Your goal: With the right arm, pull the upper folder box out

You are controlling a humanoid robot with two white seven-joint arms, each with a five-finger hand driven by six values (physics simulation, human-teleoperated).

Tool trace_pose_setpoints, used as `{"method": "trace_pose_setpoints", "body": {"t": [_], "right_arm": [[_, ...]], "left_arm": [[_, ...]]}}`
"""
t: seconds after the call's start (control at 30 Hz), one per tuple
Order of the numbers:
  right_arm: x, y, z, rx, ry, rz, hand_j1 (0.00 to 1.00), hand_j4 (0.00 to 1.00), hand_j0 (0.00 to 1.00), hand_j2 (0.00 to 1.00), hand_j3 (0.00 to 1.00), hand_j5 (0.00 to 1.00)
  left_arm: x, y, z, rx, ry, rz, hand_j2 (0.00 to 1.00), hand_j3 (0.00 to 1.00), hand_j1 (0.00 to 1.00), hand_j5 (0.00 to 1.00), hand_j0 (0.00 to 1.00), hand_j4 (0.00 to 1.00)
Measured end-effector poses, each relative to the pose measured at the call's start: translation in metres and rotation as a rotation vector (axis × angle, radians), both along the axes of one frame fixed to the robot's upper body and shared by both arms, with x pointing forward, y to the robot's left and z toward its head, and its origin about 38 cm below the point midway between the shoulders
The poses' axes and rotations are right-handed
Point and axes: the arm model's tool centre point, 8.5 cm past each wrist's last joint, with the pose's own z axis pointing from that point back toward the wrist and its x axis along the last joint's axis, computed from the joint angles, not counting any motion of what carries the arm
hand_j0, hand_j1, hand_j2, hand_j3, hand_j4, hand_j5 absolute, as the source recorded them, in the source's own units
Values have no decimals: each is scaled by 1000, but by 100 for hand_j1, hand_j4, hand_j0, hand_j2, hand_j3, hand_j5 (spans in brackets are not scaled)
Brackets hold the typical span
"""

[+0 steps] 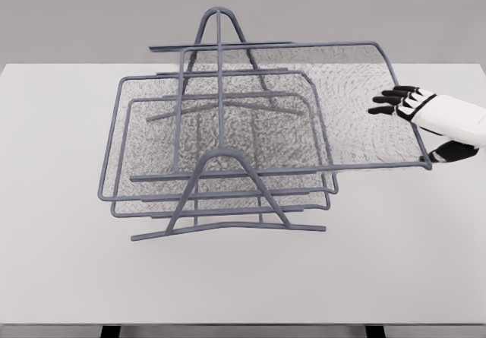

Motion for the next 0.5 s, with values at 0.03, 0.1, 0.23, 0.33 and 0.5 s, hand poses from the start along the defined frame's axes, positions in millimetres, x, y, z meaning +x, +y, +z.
{"method": "trace_pose_setpoints", "body": {"t": [0.03,0.1,0.23,0.33,0.5], "right_arm": [[1,-4,2,-2,-6,-11,100,100,100,100,100,100],[1,-12,6,-5,-9,-34,100,100,100,100,100,100],[-3,-30,1,23,24,-86,100,100,100,100,100,100],[-7,-48,1,41,27,-138,100,100,100,100,100,100],[-6,-74,11,-50,-18,-192,100,100,100,100,100,100]], "left_arm": [[0,0,0,0,0,0,100,100,100,100,100,100],[0,0,0,0,0,0,100,100,100,100,100,100],[0,0,0,0,0,0,100,100,100,100,100,100],[0,0,0,0,0,0,100,100,100,100,100,100],[0,0,0,0,0,-1,100,100,100,100,100,100]]}}
